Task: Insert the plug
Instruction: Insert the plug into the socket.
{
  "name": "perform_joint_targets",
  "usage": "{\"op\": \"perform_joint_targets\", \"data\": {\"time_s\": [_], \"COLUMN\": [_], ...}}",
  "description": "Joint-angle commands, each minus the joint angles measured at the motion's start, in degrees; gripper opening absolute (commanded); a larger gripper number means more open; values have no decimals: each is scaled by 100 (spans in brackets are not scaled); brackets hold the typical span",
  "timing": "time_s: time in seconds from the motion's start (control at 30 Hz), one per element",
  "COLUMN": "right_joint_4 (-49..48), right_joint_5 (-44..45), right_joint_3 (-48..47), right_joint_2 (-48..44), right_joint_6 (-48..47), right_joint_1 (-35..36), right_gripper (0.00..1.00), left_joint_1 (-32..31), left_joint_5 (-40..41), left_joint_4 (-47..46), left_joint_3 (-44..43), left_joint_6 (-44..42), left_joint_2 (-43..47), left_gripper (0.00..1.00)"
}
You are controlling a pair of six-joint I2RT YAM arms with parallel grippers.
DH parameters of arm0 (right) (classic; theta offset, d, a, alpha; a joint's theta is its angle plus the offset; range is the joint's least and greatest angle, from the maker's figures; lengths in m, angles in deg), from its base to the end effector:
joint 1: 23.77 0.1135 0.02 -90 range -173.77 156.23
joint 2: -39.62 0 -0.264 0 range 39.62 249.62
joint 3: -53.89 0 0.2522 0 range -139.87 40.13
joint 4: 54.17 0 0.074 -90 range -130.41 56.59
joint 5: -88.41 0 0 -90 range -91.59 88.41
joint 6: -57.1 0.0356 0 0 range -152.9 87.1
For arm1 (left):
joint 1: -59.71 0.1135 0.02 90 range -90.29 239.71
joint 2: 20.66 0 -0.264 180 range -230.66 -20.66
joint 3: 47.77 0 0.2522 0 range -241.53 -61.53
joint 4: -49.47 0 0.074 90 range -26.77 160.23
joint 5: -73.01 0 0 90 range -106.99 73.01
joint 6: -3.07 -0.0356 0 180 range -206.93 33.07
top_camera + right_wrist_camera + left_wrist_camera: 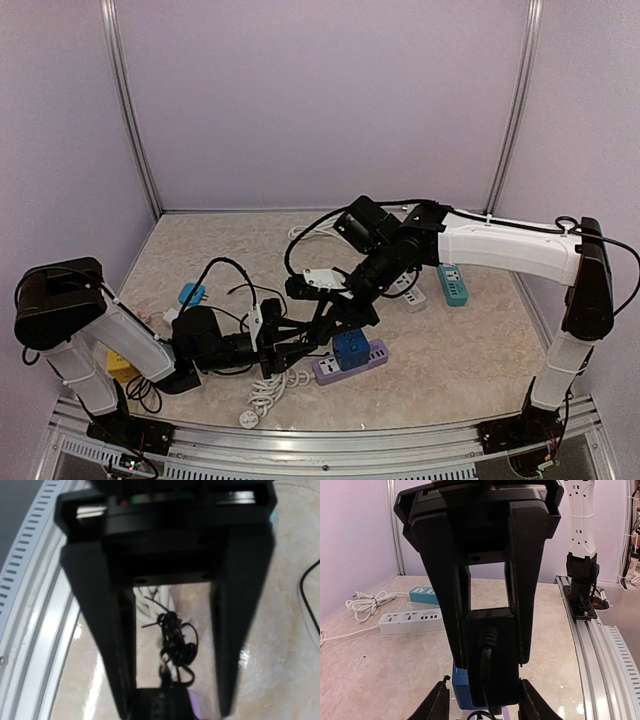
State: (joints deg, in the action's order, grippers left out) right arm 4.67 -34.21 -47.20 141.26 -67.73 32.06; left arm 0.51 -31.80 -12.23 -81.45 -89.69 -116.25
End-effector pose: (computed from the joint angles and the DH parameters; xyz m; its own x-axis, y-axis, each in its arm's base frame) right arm 0.1967 0.3239 0.2802 0.0893 -0.7250 -0.6830 -0.9747 -0.2048 0.0900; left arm 0.1319 -0.2391 0.1534 0.0444 0.0164 -0.9989 0.9603 0.2750 0.0472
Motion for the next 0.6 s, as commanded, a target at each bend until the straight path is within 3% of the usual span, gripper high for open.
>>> {"op": "perform_joint_targets", "data": {"time_s": [0.0, 0.1, 0.3, 0.4, 0.5, 0.53, 0.57], "right_joint_4": [-135, -161, -138, -51, 274, 417, 558], "right_joint_5": [-108, -150, -144, -99, 26, 67, 117], "right_joint_3": [14, 1, 5, -35, -277, -376, -494], "right_joint_2": [-19, -9, 52, 98, 163, 189, 215], "right_joint_6": [80, 90, 100, 167, 185, 178, 170], "right_joint_1": [-29, -27, -26, -22, -28, -26, -26], "right_gripper": [0, 0, 0, 1, 43, 65, 78], "left_joint_1": [-19, -25, -28, -37, -56, -64, -70], "left_joint_5": [-108, -118, -125, -34, 120, 166, 223], "left_joint_4": [-133, -142, -161, -155, -155, -141, -113], "left_joint_3": [-102, -121, -109, -76, -41, -26, -15], "left_joint_6": [21, 15, -39, -86, -97, -101, -101], "left_joint_2": [-104, -117, -127, -111, -109, -115, -117], "left_gripper": [36, 30, 0, 0, 0, 0, 0]}}
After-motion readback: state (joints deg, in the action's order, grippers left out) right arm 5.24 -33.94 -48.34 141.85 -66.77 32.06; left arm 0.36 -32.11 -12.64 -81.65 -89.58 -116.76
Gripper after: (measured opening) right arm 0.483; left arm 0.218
